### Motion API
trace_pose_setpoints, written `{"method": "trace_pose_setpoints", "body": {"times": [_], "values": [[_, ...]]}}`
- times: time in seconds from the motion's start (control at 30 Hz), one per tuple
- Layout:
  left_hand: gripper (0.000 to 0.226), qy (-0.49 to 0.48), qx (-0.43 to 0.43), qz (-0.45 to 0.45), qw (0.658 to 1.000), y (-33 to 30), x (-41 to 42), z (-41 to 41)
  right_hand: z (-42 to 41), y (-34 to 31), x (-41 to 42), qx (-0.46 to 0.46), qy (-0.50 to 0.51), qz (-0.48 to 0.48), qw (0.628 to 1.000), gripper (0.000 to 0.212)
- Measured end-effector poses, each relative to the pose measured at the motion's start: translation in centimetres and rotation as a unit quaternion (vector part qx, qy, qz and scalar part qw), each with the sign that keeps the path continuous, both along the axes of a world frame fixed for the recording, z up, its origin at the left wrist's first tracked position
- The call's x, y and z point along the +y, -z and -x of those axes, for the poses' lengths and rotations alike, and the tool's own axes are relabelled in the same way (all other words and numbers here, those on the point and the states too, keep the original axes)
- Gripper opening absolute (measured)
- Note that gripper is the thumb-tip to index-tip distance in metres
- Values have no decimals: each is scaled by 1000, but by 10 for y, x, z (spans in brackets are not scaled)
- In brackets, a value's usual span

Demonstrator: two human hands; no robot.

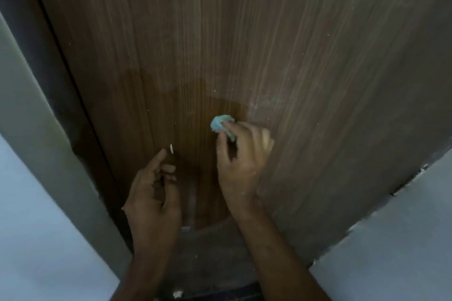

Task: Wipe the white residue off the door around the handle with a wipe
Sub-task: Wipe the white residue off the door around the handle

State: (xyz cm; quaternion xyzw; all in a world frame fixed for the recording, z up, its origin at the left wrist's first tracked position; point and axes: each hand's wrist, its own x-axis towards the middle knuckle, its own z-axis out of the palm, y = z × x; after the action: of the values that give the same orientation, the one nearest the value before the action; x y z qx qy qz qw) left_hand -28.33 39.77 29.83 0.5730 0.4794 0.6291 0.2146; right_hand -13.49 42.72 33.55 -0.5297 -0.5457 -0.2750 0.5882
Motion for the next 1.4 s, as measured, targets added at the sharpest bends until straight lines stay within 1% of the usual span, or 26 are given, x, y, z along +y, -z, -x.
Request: {"method": "trace_pose_setpoints", "body": {"times": [0.03, 0.07, 0.17, 0.2, 0.23, 0.3, 0.4, 0.47, 0.5, 0.53, 0.57, 0.63, 0.67, 0.7, 0.73, 0.8, 0.87, 0.9, 0.93, 0.97, 1.03, 1.07, 1.1, 1.27, 1.33, 1.4], "values": [[49, -1, -6, 4, 1000, 2, 1, 2, 1, 3, 0, 26, 4, -3, 1000, 11], [49, -5, -6, 7, 1000, 4, 1, 5, 7, 10, 0, 15, -1, 6, 1000, 10], [46, -24, 15, 13, 1000, 10, 1, 14, 28, 38, -6, -120, -35, 74, 989, 9], [46, -27, 15, 17, 999, 12, 0, 16, 30, 46, -10, -150, -42, 93, 983, 10], [45, -31, 11, 18, 999, 15, -1, 19, 30, 51, -12, -160, -48, 105, 980, 10], [45, -44, 9, 22, 999, 20, -6, 25, 26, 51, -14, -124, -43, 99, 986, 11], [46, -44, 4, 36, 998, 26, -9, 33, 18, 31, -8, -24, -18, 32, 999, 10], [47, -42, 5, 35, 998, 28, -10, 36, 22, 22, -2, -6, -27, 11, 1000, 10], [48, -40, 1, 31, 999, 28, -10, 37, 28, 23, -2, -26, -35, 22, 999, 11], [49, -37, -4, 30, 999, 28, -10, 36, 35, 28, -2, -67, -43, 46, 996, 12], [49, -37, -5, 31, 999, 28, -10, 36, 41, 36, -3, -132, -53, 77, 987, 13], [49, -37, 1, 41, 998, 28, -11, 38, 47, 54, -6, -258, -80, 132, 954, 21], [49, -39, 5, 45, 998, 28, -12, 39, 46, 59, -5, -291, -89, 142, 942, 26], [50, -44, 12, 47, 998, 28, -13, 40, 45, 58, -4, -292, -92, 136, 942, 26], [50, -51, 18, 48, 997, 28, -15, 42, 44, 55, -1, -269, -90, 119, 952, 22], [48, -65, 21, 55, 996, 28, -18, 44, 42, 42, 5, -199, -71, 63, 975, 12], [46, -73, 18, 61, 995, 29, -20, 46, 43, 27, 12, -136, -58, 12, 989, 11], [45, -76, 17, 61, 995, 30, -20, 46, 44, 24, 14, -123, -56, 6, 991, 12], [44, -77, 17, 59, 995, 30, -20, 46, 46, 25, 14, -127, -57, 14, 990, 12], [44, -78, 17, 57, 995, 31, -21, 46, 47, 31, 13, -154, -61, 33, 986, 14], [44, -81, 19, 62, 995, 31, -21, 47, 49, 51, 6, -235, -81, 89, 965, 16], [44, -82, 22, 66, 994, 33, -22, 48, 48, 60, 2, -259, -88, 109, 956, 17], [45, -84, 25, 70, 994, 35, -23, 49, 46, 66, 0, -264, -92, 117, 953, 18], [42, -92, 31, 113, 989, 54, -31, 61, 43, 63, 3, -173, -76, 65, 980, 10], [39, -99, 27, 125, 987, 60, -36, 63, 48, 68, 2, -181, -79, 73, 978, 10], [37, -106, 26, 135, 985, 64, -40, 64, 55, 80, -2, -208, -85, 111, 968, 10]]}}
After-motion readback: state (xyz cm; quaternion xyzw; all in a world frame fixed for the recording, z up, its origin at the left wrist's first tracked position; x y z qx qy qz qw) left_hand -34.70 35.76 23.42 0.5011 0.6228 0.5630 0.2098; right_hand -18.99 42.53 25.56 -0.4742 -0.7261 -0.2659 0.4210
